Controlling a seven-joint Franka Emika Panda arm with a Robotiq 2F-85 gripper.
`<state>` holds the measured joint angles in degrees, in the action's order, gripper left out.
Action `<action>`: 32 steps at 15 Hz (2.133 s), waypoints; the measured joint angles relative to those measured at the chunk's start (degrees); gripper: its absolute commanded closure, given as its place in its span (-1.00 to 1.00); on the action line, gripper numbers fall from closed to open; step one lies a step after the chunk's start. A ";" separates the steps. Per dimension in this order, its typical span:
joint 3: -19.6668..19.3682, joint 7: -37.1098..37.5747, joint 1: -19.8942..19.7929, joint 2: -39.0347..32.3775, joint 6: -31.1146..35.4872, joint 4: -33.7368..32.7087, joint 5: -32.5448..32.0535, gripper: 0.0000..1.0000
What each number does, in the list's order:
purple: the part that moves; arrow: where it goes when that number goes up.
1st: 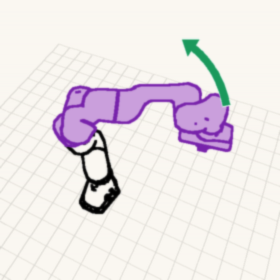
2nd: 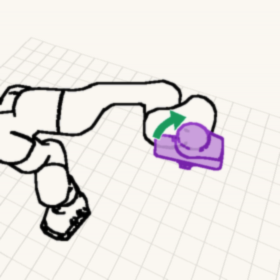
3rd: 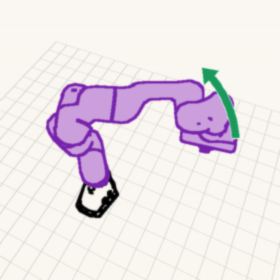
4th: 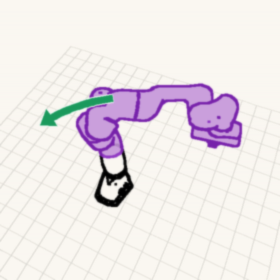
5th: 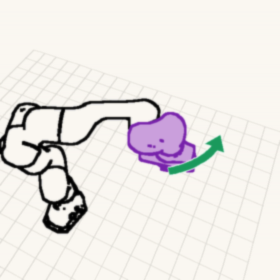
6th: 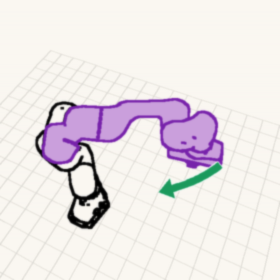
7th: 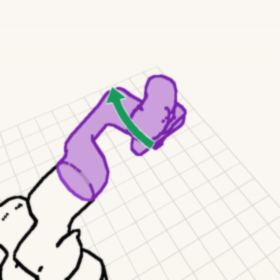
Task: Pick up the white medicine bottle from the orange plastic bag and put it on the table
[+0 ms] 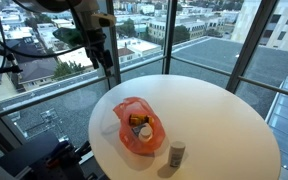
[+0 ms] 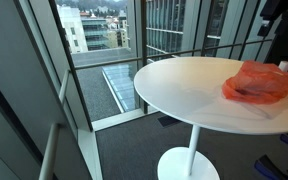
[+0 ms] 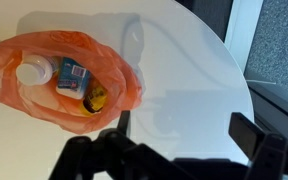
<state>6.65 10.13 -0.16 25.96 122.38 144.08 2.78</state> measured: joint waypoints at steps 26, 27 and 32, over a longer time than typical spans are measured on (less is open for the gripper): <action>-10.67 3.35 -8.43 -15.19 16.39 0.28 -3.16 -1.00; -11.29 3.26 -8.78 -15.98 17.14 0.29 -3.16 -1.00; -13.92 3.03 -9.49 -19.10 19.13 0.36 -3.15 -1.00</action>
<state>-7.27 13.17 -9.65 6.86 141.51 144.44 -0.37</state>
